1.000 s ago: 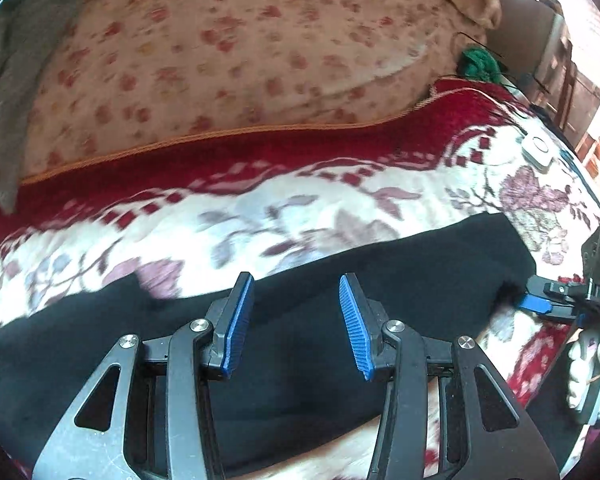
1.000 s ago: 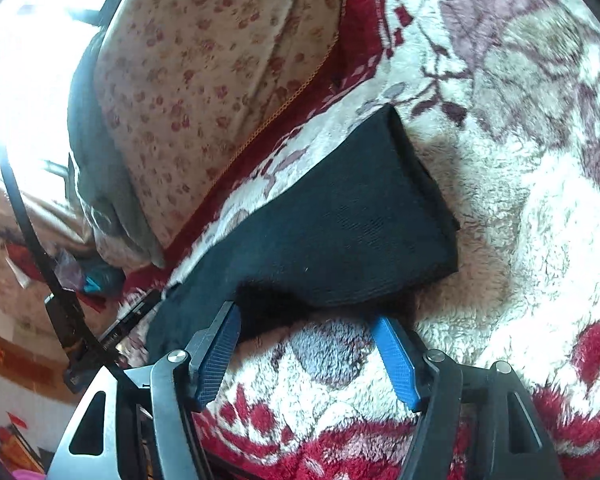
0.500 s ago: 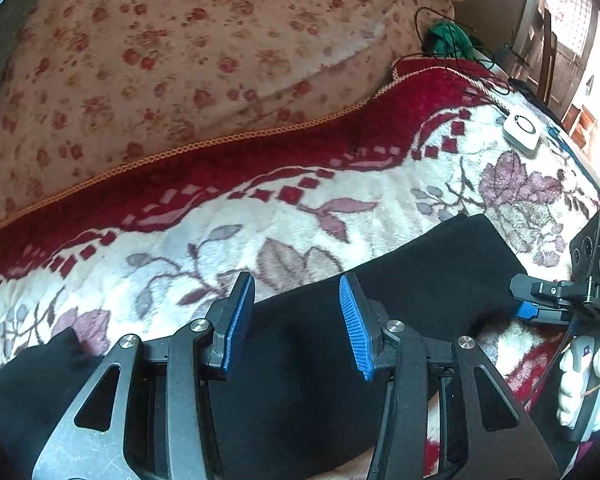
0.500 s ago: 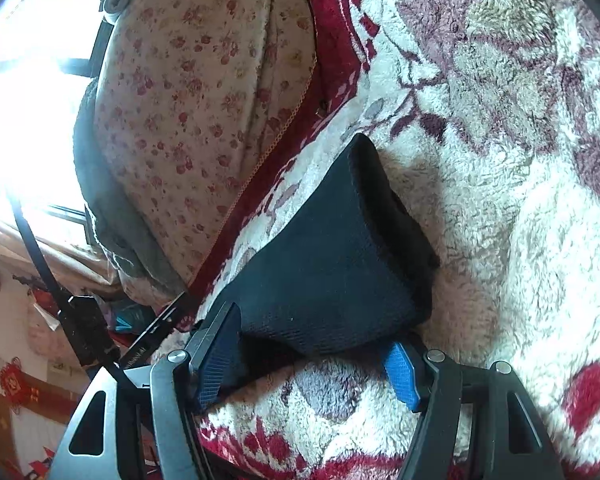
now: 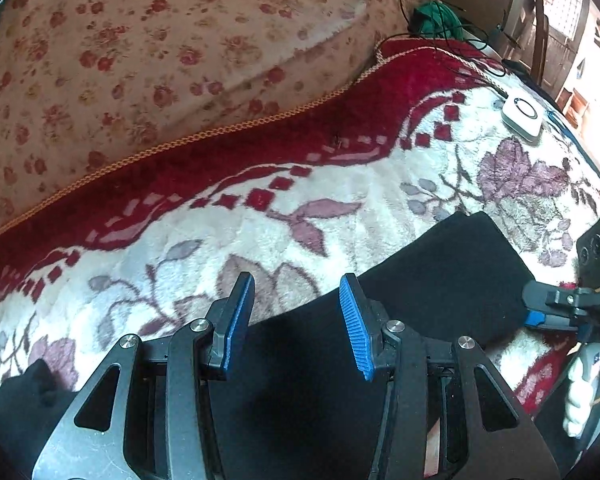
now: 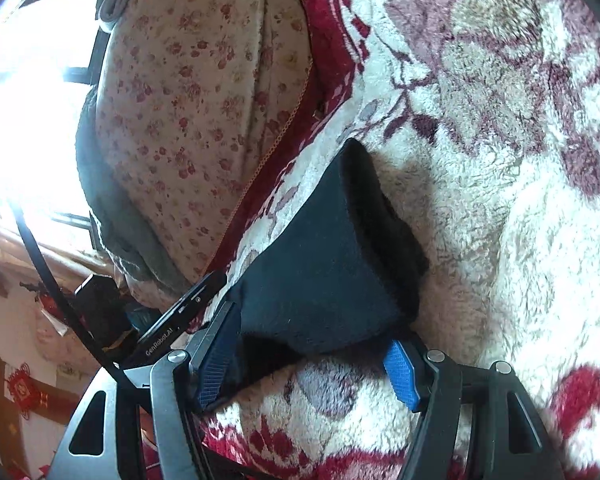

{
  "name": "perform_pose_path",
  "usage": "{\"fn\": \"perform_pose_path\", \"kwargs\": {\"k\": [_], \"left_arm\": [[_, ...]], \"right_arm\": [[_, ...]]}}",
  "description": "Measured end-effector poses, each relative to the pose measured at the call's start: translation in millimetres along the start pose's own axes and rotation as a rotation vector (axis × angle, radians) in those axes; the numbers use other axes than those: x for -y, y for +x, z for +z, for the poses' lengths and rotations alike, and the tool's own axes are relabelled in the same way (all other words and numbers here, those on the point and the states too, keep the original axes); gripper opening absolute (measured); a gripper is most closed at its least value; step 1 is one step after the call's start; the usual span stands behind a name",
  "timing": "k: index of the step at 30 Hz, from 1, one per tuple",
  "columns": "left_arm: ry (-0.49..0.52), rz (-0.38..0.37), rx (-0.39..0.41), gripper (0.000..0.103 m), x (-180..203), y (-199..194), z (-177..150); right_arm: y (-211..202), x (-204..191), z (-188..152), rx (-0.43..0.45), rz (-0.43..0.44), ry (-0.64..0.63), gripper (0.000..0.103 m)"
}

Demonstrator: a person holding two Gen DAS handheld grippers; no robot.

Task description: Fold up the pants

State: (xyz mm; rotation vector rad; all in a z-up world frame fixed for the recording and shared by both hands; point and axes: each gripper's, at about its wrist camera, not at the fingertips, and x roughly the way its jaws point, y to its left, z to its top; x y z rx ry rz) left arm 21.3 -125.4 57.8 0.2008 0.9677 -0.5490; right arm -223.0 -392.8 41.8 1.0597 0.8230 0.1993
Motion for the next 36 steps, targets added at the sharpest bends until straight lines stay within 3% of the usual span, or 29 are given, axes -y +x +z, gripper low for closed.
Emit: {"fn": "perform_pose_path", "kwargs": {"k": [3, 8, 9, 16, 22, 24, 26, 31, 33, 36], "left_arm": [[0.022, -0.024, -0.012, 0.043, 5, 8, 6], [0.076, -0.109, -0.05, 0.046, 14, 21, 18], [0.086, -0.124, -0.057, 0.046, 16, 23, 19], [0.25, -0.27, -0.162, 0.046, 33, 45, 34], [0.344, -0.352, -0.21, 0.046, 33, 53, 39], [0.368, -0.384, -0.217, 0.046, 34, 54, 39], [0.392, -0.41, -0.217, 0.046, 36, 53, 39], [0.442, -0.449, -0.226, 0.047, 42, 60, 46], [0.458, -0.491, -0.244, 0.056, 46, 65, 50], [0.481, -0.544, -0.254, 0.056, 51, 70, 57]], "right_arm": [[6, 0, 9, 0.016, 0.001, -0.014, 0.064], [7, 14, 20, 0.063, 0.037, 0.015, 0.037], [6, 17, 21, 0.071, 0.053, 0.018, 0.035], [5, 13, 20, 0.07, 0.089, -0.014, 0.035], [5, 17, 20, 0.066, 0.149, -0.01, 0.037], [4, 14, 20, 0.072, 0.217, -0.026, 0.033], [1, 10, 20, 0.087, 0.258, -0.054, 0.021], [5, 3, 18, 0.07, 0.278, -0.083, 0.019], [6, 3, 19, 0.067, 0.278, -0.074, 0.019], [6, 4, 20, 0.068, 0.288, -0.069, 0.019]]}}
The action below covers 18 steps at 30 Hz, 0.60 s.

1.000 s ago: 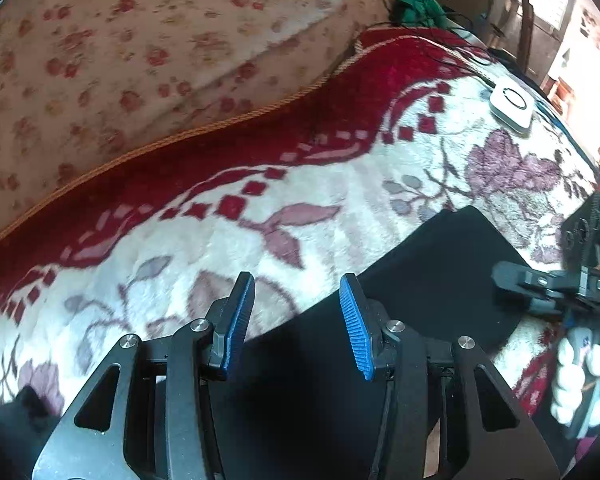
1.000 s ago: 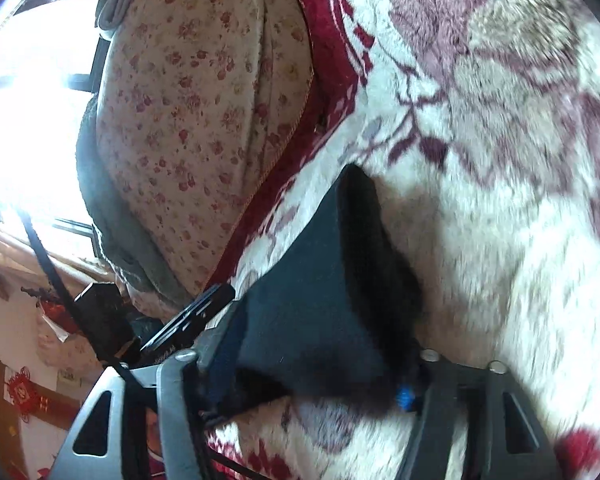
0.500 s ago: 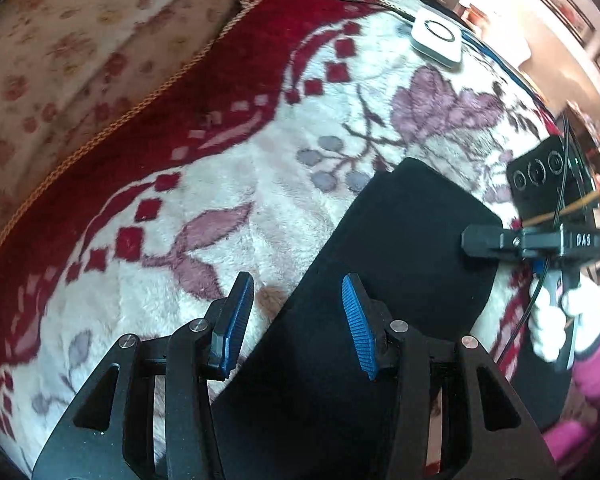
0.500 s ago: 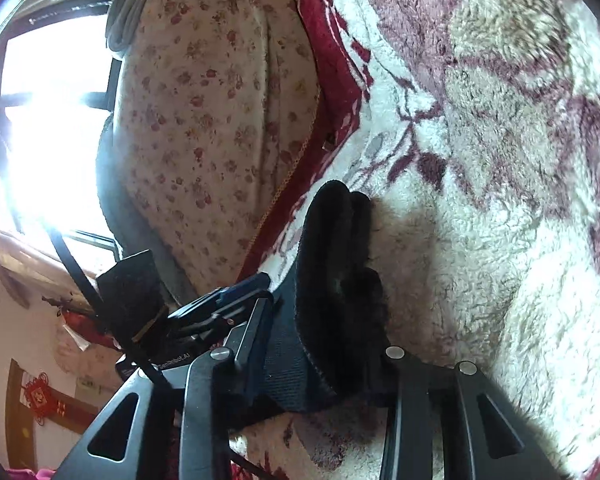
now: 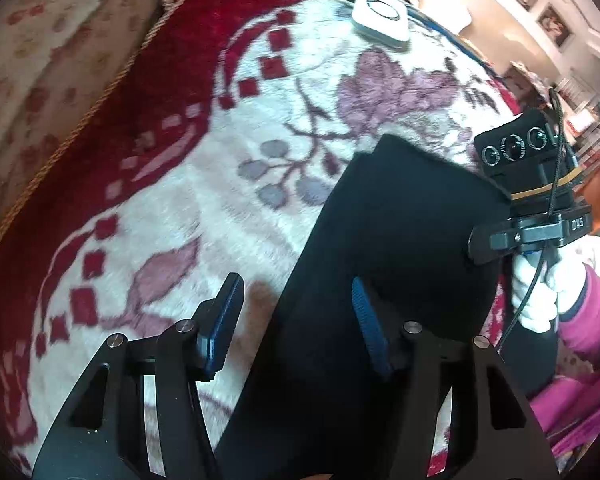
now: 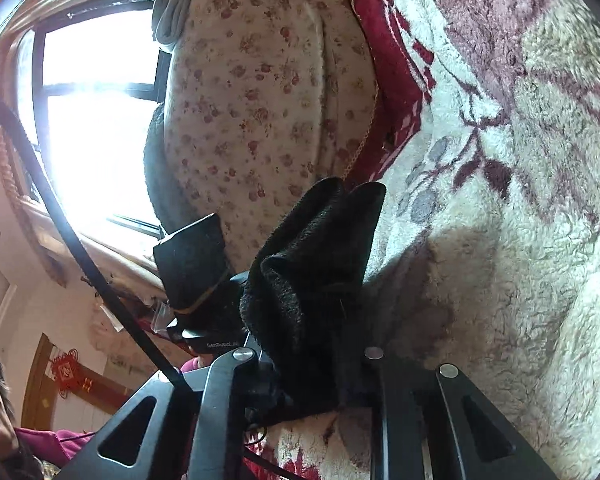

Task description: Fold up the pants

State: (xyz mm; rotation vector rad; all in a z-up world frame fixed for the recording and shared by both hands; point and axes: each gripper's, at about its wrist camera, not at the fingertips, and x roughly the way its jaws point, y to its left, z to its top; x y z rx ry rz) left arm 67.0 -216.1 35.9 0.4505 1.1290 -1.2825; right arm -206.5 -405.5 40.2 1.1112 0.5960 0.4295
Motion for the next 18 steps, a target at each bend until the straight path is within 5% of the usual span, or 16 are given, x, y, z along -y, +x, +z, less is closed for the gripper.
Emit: {"fn": "perform_pose_path", "kwargs": {"k": [5, 14, 16, 18], "left_arm": [[0.054, -0.087, -0.011, 0.056, 1, 5, 12], [0.128, -0.123, -0.12, 0.058, 3, 14, 7], [0.13, -0.137, -0.152, 0.07, 2, 18, 5], [0.125, -0.138, -0.163, 0.072, 1, 23, 4]], "right_arm": [[-3, 1, 0, -0.001, 0.039, 0.003, 0.019], [0, 11, 2, -0.02, 0.004, 0.061, 0.019], [-2, 17, 1, -0.008, -0.024, 0.097, 0.028], [-3, 19, 1, -0.004, -0.041, 0.111, 0.036]]}}
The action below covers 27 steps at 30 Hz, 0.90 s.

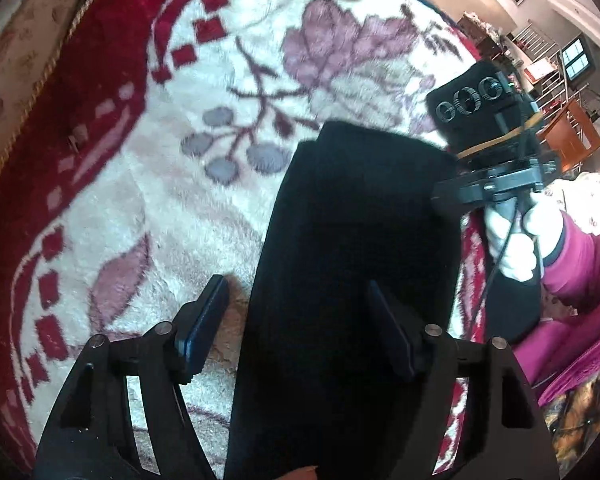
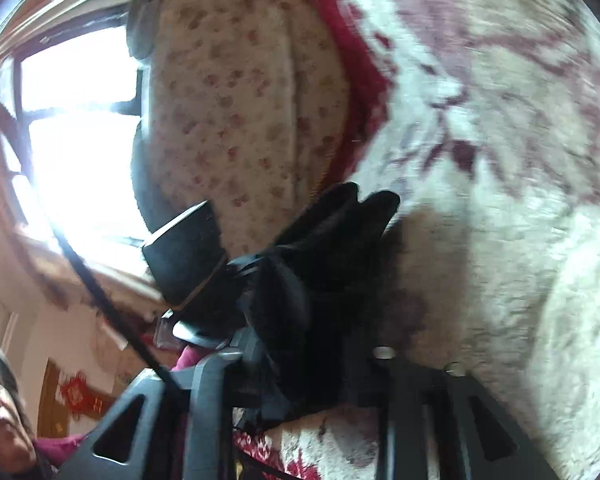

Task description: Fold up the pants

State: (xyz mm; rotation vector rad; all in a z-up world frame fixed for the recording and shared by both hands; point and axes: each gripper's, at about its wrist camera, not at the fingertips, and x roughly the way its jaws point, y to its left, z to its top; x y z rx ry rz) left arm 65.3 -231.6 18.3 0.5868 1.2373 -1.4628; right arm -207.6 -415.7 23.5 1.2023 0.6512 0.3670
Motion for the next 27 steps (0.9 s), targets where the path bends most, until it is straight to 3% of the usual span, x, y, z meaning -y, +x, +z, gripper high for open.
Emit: {"fn": "perform_pose_path", "kwargs": {"k": [4, 7, 10, 11, 13, 15, 19, 27], "left_arm": [[-0.013, -0.009, 0.007, 0.073, 0, 1, 1], [0.023, 0.053, 0.023, 0.071, 10, 4, -1], [0.054, 0.072, 0.038, 0.047, 24, 3, -6], [0.055, 0.054, 0.041, 0.031, 27, 3, -7], [0.074, 0.075, 0.072, 0.028, 34, 3, -13], [0.035, 0.078, 0.099, 0.015, 31, 1, -15], [-0.008, 0.091, 0.144, 0.014, 27, -12, -18], [-0.014, 0.163, 0.259, 0.013, 43, -73, -34]], "right_arm": [[-1, -3, -2, 0.006, -0.011, -0.015, 0.041], [-1, -1, -1, 0.002, 0.001, -0.004, 0.041], [-1, 0, -1, -0.01, 0.018, -0.012, 0.041], [0, -1, -1, -0.012, 0.029, -0.015, 0.039], [3, -3, -2, -0.018, 0.035, -0.025, 0.036], [4, -5, -3, -0.021, 0.045, -0.031, 0.033], [7, -11, -7, -0.012, 0.107, -0.029, 0.025], [17, -56, -15, -0.028, 0.178, -0.102, 0.024]]}}
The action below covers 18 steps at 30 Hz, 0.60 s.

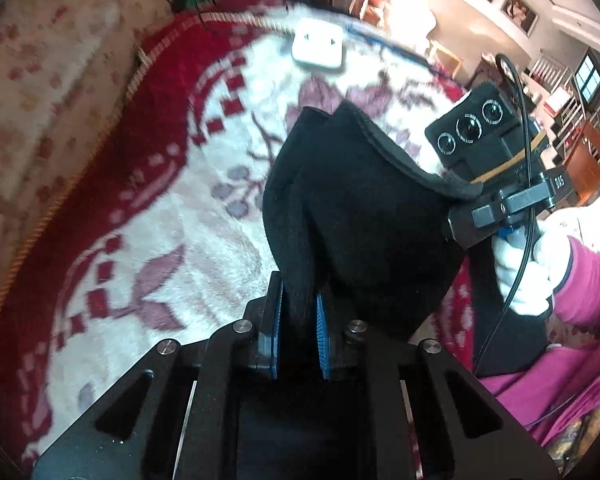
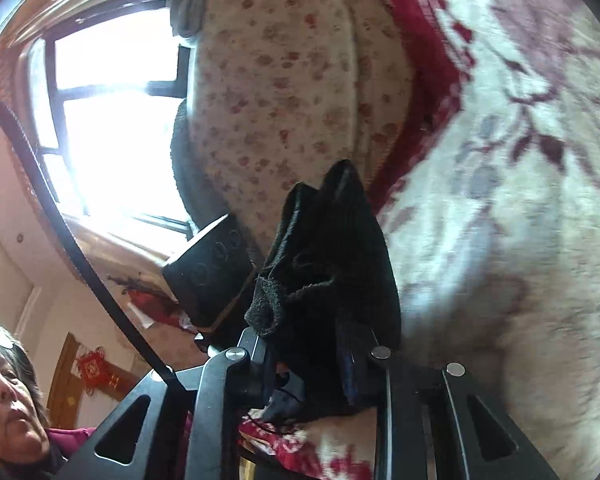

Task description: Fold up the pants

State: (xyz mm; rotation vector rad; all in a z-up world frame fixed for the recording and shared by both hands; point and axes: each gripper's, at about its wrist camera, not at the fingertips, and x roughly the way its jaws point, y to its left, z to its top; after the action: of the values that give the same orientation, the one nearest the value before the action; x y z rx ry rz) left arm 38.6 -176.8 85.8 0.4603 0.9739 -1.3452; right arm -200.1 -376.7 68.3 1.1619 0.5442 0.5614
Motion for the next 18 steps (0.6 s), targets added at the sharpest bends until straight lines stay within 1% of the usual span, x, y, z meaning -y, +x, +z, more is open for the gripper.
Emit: {"fn": "perform_pose_path", "kwargs": {"k": [2, 3, 5, 8, 9, 13, 15, 16, 18], "left_arm": [[0.008, 0.034, 0.028, 0.013, 7, -23, -3], [0.007, 0.042, 0.034, 0.013, 9, -26, -4], [-0.002, 0.07, 0.054, 0.014, 12, -46, -14], [-0.048, 0.106, 0.09, 0.014, 11, -75, -37], [-0.063, 0.111, 0.096, 0.013, 10, -79, -43], [-0.163, 0.154, 0.112, 0.014, 0, -99, -85], [-0.246, 0.187, 0.098, 0.013, -10, -105, -114], [-0.277, 0.206, 0.088, 0.013, -12, -105, -124], [-0.375, 0.268, 0.072, 0.013, -24, -113, -156]], "right_arm": [[9, -19, 1, -0.013, 0.024, -0.033, 0.024], [15, -30, 2, -0.027, 0.037, -0.052, 0.024], [30, -51, 3, -0.061, 0.061, -0.088, 0.024], [53, -74, -6, -0.119, 0.086, -0.126, 0.024], [63, -80, -11, -0.143, 0.09, -0.139, 0.024], [106, -93, -31, -0.237, 0.103, -0.158, 0.024], [133, -91, -46, -0.299, 0.103, -0.151, 0.024], [144, -87, -53, -0.325, 0.1, -0.147, 0.024], [171, -78, -69, -0.387, 0.09, -0.13, 0.024]]}}
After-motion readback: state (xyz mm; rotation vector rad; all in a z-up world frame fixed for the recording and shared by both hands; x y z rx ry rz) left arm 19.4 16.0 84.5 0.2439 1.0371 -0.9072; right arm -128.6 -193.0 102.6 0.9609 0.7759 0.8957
